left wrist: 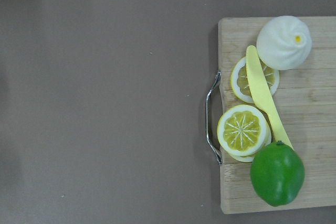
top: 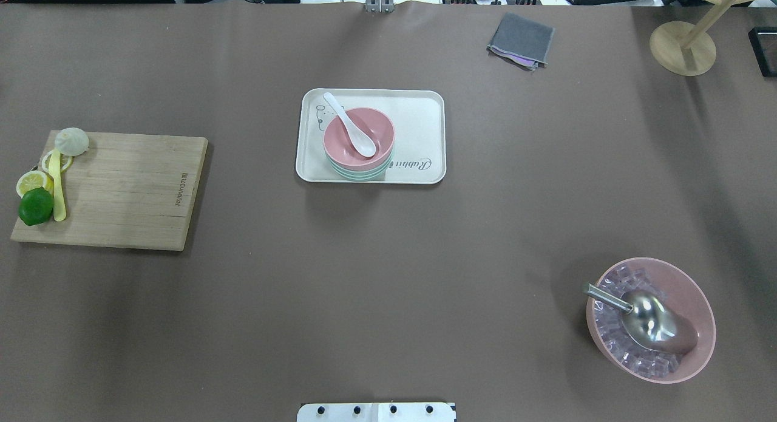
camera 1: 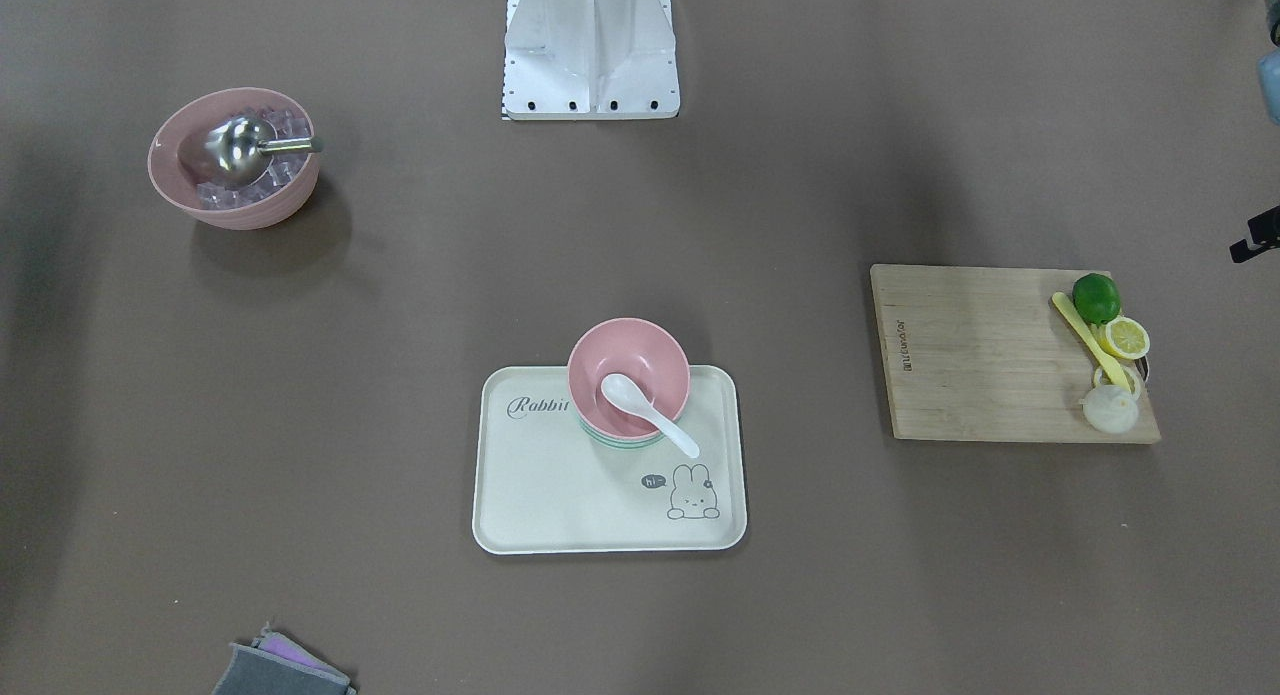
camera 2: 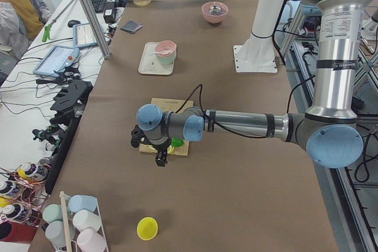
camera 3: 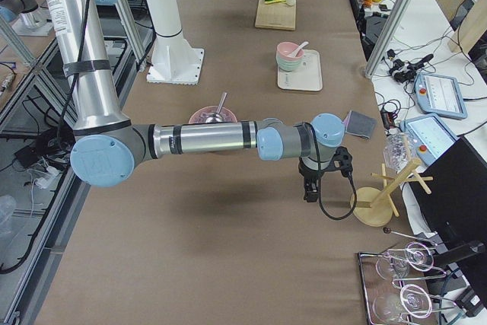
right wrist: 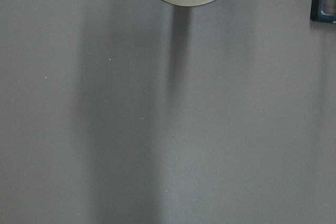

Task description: Stack pink bowl on green and place spoon

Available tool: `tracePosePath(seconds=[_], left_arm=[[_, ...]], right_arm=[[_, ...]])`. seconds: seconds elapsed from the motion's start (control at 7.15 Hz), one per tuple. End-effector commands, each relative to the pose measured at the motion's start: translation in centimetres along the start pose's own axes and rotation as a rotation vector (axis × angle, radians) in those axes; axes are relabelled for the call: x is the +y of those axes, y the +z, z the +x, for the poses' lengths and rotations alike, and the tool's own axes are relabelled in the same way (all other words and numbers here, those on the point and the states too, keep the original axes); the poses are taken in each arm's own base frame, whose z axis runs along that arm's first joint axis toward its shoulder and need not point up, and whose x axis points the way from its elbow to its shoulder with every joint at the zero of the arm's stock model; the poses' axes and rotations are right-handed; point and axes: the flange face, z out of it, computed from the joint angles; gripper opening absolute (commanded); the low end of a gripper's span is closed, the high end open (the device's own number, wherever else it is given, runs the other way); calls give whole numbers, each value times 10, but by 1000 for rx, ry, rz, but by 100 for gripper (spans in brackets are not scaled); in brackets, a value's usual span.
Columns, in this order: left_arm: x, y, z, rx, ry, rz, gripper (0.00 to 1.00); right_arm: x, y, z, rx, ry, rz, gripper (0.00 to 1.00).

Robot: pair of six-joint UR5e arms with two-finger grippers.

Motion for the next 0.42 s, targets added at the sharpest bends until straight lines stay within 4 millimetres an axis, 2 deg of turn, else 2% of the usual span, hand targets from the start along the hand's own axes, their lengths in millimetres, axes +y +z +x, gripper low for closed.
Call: tracePosePath(seconds=[0.0,0.28], left_arm=[[0,0,1,0,2,-1,99],[-1,-2,2,-4,5,5,99]], right_arm=[[0,1,0,0,-1,-1,100],[1,1,0,-1,0,-2,100]])
